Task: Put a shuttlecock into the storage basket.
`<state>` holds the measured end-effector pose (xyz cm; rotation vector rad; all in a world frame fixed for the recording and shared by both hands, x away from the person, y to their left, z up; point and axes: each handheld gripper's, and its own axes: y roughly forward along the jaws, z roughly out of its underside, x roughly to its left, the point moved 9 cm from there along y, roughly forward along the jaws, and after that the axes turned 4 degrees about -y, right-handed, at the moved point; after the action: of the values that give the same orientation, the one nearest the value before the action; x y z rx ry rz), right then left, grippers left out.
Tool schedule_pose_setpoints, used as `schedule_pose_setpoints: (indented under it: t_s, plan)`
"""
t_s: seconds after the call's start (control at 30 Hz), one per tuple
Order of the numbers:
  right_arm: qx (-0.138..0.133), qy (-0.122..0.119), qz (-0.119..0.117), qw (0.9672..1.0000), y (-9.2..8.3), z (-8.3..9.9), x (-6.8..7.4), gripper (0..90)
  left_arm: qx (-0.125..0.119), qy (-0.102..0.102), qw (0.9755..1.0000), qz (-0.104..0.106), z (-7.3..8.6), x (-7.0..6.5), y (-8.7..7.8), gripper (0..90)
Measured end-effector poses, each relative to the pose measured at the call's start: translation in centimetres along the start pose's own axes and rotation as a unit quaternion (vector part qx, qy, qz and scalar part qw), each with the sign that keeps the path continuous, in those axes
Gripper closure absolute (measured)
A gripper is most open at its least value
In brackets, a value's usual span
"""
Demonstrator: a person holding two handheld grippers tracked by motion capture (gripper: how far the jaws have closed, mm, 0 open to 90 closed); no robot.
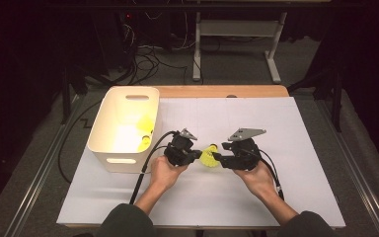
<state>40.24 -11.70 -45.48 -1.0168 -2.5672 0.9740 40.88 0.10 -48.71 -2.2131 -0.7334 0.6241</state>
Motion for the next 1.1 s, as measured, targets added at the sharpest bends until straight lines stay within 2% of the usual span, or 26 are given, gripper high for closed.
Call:
schedule_pose_setpoints:
  t_s: [0.2, 0.47, 1.1]
  plan:
    - [-0.007, -0.009, 0.009, 0.9999, -0.7, 0.5, -0.3, 48.9, -0.005, -0.003, 1.0000, -0.006, -0.1, 0.2, -0.5, 90.0]
    - [-0.012, 0.007, 0.015, 0.9998, -1.6, 1.5, -1.2, 47.0, -0.003, -0.001, 0.9999, -0.012, -0.1, 0.4, -1.0, 90.0]
    - [-0.032, 0.021, 0.027, 0.9989, -3.3, 3.8, -2.7, 42.7, -0.012, -0.008, 0.9997, -0.018, -0.2, 0.5, -2.1, 90.0]
